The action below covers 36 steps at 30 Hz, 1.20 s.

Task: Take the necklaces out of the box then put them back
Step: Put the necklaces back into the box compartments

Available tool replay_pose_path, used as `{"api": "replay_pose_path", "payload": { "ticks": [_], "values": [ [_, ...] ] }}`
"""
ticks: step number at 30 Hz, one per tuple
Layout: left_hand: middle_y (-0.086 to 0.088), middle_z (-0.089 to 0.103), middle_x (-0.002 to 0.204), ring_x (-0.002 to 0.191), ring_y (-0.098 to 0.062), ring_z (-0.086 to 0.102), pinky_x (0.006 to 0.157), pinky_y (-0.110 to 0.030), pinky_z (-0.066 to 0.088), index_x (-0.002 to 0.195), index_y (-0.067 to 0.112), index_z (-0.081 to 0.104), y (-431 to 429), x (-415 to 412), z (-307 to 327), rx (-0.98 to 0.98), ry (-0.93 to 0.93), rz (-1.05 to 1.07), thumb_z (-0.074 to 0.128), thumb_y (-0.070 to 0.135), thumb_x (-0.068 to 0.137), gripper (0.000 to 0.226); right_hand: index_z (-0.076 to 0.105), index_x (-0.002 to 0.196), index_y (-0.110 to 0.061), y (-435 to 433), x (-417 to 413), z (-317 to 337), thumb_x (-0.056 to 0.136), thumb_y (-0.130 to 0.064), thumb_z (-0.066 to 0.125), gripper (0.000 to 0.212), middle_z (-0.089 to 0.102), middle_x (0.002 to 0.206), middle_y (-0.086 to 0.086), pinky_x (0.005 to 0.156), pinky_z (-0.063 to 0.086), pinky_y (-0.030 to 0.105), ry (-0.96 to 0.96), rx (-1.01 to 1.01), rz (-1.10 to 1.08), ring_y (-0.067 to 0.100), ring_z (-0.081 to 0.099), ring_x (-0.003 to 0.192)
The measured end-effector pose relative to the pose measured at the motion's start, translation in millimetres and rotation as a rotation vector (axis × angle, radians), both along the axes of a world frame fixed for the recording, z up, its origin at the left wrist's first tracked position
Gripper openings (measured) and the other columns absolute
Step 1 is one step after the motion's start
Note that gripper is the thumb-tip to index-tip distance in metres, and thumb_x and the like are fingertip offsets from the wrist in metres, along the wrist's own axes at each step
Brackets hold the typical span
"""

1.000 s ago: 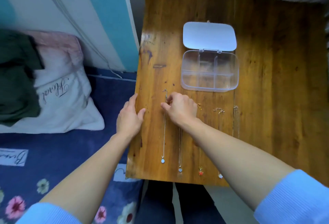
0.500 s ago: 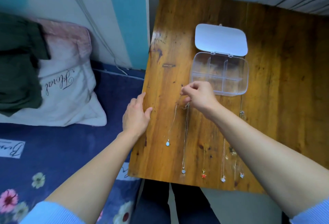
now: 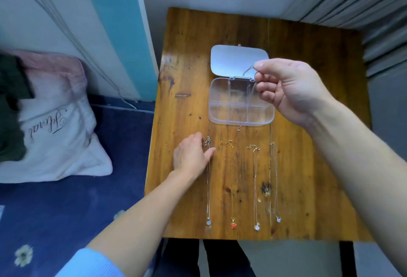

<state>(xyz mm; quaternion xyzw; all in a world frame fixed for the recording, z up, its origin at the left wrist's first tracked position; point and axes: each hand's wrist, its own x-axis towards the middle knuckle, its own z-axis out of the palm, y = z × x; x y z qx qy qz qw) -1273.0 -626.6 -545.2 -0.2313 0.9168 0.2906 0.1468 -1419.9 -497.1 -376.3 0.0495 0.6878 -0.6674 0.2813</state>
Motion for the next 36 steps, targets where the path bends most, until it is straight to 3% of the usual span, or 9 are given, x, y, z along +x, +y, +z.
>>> {"api": "replay_pose_path", "payload": {
  "ticks": [3, 9, 16, 24, 30, 33, 36],
  "values": [
    [-0.006, 0.069, 0.097, 0.092, -0.031, 0.064, 0.075, -0.038, 0.049, 0.098, 0.017, 0.057, 12.5, -12.5, -0.4, -0.029, -0.097, 0.051, 0.070, 0.051, 0.079, 0.041, 0.068, 0.085, -0.009, 0.6, -16.3, 16.2, 0.084, -0.013, 0.068, 0.004, 0.065, 0.060, -0.002, 0.044, 0.044, 0.016, 0.027, -0.041, -0.028, 0.008, 0.058, 0.050],
    [-0.006, 0.074, 0.095, 0.091, -0.032, 0.066, 0.070, -0.032, 0.046, 0.075, 0.019, 0.067, 11.5, -26.6, -1.8, 0.098, -0.146, 0.260, 0.073, 0.030, 0.081, 0.015, 0.069, 0.074, -0.014, 1.9, -42.2, 34.1, 0.083, -0.012, 0.068, 0.009, 0.065, 0.059, -0.003, 0.045, 0.045, 0.017, 0.080, -0.057, -0.039, 0.008, 0.059, 0.050],
    [-0.007, 0.070, 0.084, 0.080, -0.032, 0.064, 0.066, -0.032, 0.046, 0.079, 0.013, 0.070, 13.7, -31.3, 0.8, 0.110, -0.174, 0.221, 0.066, 0.022, 0.082, 0.010, 0.067, 0.080, -0.009, -16.0, -52.4, 12.7, 0.084, -0.012, 0.069, 0.006, 0.066, 0.060, -0.001, 0.048, 0.048, 0.018, -0.014, -0.033, -0.069, 0.009, 0.062, 0.053],
    [-0.004, 0.063, 0.066, 0.065, -0.027, 0.061, 0.058, -0.033, 0.052, 0.067, 0.012, 0.064, 12.1, -19.1, 0.6, 0.044, -0.099, 0.191, 0.067, 0.021, 0.077, 0.014, 0.067, 0.083, -0.007, -30.3, -59.5, -9.4, 0.085, -0.012, 0.069, 0.006, 0.067, 0.062, 0.000, 0.051, 0.051, 0.019, -0.051, 0.006, -0.072, 0.011, 0.066, 0.058],
    [-0.004, 0.065, 0.061, 0.064, -0.021, 0.061, 0.055, -0.027, 0.046, 0.056, 0.013, 0.057, 5.3, -14.3, 6.6, 0.279, -0.027, 0.434, 0.070, 0.018, 0.069, 0.020, 0.068, 0.084, -0.006, -27.7, -58.9, -12.9, 0.085, -0.013, 0.068, 0.008, 0.068, 0.064, 0.001, 0.052, 0.051, 0.020, -0.056, 0.056, -0.047, 0.013, 0.067, 0.060],
    [-0.013, 0.071, 0.067, 0.061, -0.023, 0.070, 0.062, -0.036, 0.057, 0.063, 0.009, 0.054, -1.8, -15.7, 11.7, 0.452, -0.033, 0.542, 0.069, 0.010, 0.073, 0.018, 0.068, 0.084, -0.006, -25.7, -59.3, -10.4, 0.084, -0.013, 0.068, 0.007, 0.068, 0.062, 0.000, 0.051, 0.050, 0.020, -0.041, 0.037, -0.040, 0.014, 0.066, 0.057],
    [-0.018, 0.070, 0.067, 0.052, -0.021, 0.068, 0.053, -0.031, 0.056, 0.072, 0.007, 0.053, -7.7, -16.8, 15.7, 0.556, -0.040, 0.572, 0.065, 0.001, 0.079, 0.015, 0.068, 0.084, -0.006, -25.3, -59.3, -7.8, 0.083, -0.013, 0.069, 0.007, 0.068, 0.062, 0.001, 0.051, 0.050, 0.020, -0.020, 0.009, -0.026, 0.014, 0.065, 0.057]
  ]
}}
